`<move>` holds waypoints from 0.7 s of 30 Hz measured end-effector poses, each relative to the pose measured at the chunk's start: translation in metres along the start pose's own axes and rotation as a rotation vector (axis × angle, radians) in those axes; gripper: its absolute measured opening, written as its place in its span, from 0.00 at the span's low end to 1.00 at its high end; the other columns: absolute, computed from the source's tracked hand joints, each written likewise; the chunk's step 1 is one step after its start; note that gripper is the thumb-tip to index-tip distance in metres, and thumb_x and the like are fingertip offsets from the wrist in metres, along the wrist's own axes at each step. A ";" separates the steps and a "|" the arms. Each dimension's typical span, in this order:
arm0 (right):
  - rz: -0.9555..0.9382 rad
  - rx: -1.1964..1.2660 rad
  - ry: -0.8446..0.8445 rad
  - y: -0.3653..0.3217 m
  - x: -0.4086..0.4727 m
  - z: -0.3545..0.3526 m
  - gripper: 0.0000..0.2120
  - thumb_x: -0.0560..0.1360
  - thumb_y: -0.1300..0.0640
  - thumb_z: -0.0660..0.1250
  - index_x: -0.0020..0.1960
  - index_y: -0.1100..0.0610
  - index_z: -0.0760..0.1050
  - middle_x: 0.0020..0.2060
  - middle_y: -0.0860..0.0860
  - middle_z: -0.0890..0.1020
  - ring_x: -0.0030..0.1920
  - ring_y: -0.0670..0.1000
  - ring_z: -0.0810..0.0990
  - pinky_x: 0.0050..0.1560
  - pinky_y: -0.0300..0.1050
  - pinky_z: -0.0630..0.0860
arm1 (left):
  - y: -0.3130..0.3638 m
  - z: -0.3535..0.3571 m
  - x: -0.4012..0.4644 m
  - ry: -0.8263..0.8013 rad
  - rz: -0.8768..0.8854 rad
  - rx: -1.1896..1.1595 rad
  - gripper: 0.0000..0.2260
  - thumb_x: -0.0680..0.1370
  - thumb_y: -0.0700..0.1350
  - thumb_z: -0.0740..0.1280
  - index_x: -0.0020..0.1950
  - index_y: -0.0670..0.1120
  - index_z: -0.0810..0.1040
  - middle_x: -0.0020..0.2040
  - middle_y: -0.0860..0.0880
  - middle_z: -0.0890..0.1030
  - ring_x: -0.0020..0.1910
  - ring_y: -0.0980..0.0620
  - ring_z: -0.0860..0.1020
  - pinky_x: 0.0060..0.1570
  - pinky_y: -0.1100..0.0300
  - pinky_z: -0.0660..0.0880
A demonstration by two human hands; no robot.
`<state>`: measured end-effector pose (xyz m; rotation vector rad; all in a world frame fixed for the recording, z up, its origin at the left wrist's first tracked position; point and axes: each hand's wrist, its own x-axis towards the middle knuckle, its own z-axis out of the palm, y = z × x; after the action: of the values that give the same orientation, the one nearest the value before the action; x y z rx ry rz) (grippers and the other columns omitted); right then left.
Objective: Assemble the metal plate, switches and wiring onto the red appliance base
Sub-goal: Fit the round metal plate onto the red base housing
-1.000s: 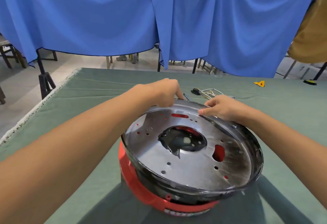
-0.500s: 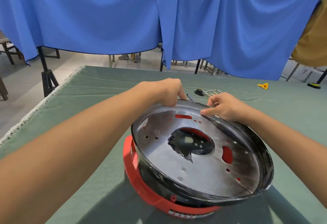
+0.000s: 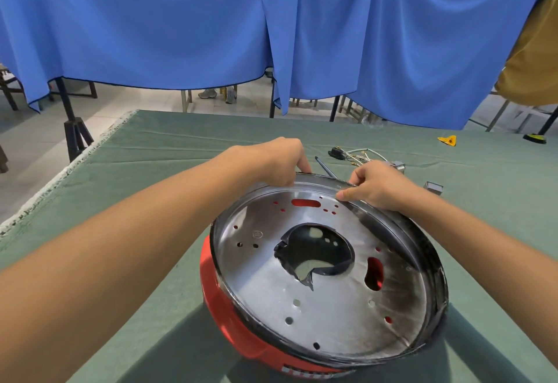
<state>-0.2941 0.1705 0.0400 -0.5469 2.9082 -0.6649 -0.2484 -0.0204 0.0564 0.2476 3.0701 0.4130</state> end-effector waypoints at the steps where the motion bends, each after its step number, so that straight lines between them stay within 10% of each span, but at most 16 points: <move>1: 0.001 -0.002 0.002 0.000 0.000 0.001 0.17 0.70 0.50 0.75 0.31 0.55 0.70 0.25 0.49 0.72 0.28 0.47 0.69 0.28 0.41 0.62 | 0.000 0.001 0.000 0.003 -0.004 0.000 0.21 0.76 0.33 0.63 0.66 0.50 0.76 0.62 0.44 0.78 0.59 0.44 0.75 0.51 0.58 0.70; 21: -0.078 -0.138 0.095 -0.007 -0.017 0.007 0.17 0.69 0.40 0.72 0.40 0.54 0.74 0.34 0.49 0.77 0.37 0.49 0.75 0.39 0.46 0.73 | 0.007 0.013 -0.012 0.125 -0.021 0.010 0.22 0.76 0.31 0.61 0.66 0.48 0.77 0.60 0.45 0.80 0.55 0.42 0.78 0.54 0.51 0.77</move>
<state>-0.2750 0.1678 0.0369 -0.6653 3.0526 -0.5155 -0.2349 -0.0121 0.0463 0.1964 3.1942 0.4277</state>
